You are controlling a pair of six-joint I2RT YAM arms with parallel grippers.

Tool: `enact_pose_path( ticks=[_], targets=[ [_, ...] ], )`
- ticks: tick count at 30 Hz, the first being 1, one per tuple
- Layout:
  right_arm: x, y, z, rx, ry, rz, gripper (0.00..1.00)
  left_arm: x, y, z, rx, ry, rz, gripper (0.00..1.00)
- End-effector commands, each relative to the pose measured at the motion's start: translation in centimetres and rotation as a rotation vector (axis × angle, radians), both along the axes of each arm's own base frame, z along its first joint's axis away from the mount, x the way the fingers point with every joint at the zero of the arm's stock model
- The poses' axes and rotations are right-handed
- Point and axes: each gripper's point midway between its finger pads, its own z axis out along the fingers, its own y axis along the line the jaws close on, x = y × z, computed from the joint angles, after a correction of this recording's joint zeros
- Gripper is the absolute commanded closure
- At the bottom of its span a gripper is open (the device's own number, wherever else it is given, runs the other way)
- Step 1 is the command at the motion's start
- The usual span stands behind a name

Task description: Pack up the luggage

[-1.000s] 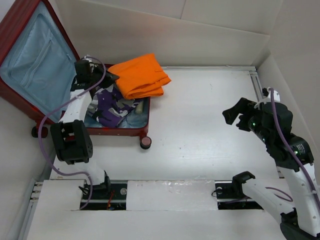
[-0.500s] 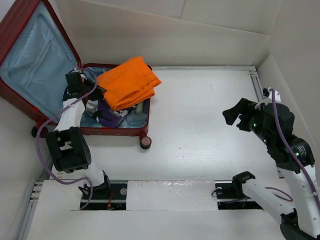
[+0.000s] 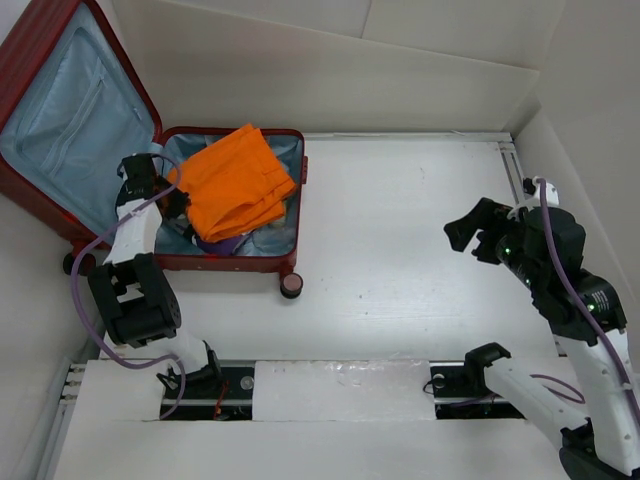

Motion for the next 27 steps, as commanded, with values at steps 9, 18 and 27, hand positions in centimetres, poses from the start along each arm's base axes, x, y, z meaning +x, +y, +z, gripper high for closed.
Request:
enact_pose_path(
  ticks=[9, 18, 27],
  targets=[
    [0.6, 0.5, 1.1, 0.016, -0.051, 0.026, 0.15, -1.4, 4.9, 6.1, 0.187, -0.055, 0.194, 0.45],
    [1.1, 1.8, 0.4, 0.027, -0.013, 0.08, 0.11, 0.8, -0.6, 14.1, 0.183, -0.25, 0.085, 0.19],
    [0.3, 3.8, -0.3, 0.071, 0.006, 0.191, 0.22, -1.4, -3.3, 20.9, 0.159, -0.432, 0.068, 0.23]
  ],
)
